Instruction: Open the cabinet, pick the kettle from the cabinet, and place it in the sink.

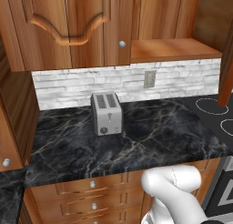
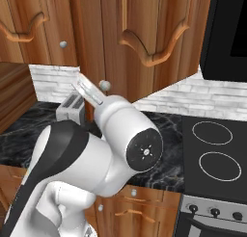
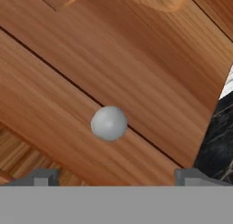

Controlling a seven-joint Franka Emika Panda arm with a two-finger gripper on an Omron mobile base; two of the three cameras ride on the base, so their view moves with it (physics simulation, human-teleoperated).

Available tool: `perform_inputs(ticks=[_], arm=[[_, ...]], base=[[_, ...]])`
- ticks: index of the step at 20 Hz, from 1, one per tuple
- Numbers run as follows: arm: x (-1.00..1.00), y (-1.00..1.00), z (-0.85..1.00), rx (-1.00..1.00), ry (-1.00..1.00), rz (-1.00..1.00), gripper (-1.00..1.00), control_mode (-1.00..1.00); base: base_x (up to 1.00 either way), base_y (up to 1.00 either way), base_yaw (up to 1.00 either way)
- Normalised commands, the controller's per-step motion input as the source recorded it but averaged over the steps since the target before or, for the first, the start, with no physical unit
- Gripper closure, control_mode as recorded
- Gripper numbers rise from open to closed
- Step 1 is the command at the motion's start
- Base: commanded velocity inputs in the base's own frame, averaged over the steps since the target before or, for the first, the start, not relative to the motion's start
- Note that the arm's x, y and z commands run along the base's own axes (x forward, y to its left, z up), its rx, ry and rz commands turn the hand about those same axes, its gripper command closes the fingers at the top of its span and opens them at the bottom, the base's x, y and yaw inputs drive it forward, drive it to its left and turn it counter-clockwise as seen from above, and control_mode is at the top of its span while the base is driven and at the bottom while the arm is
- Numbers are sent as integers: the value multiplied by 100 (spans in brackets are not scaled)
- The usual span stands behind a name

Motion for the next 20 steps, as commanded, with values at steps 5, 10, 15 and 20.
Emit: perform_inputs(ticks=[5, 10, 15, 20], arm=[[-35, 31, 0, 0, 1, 0, -100, -100], [-30, 41, 0, 0, 1, -7, -100, -100], [-22, 44, 2, 0, 7, -14, -100, -100], [-8, 43, 4, 3, 12, -13, -100, -100]], base=[[0, 0, 0], [0, 0, 0], [0, 0, 0], [0, 0, 0]])
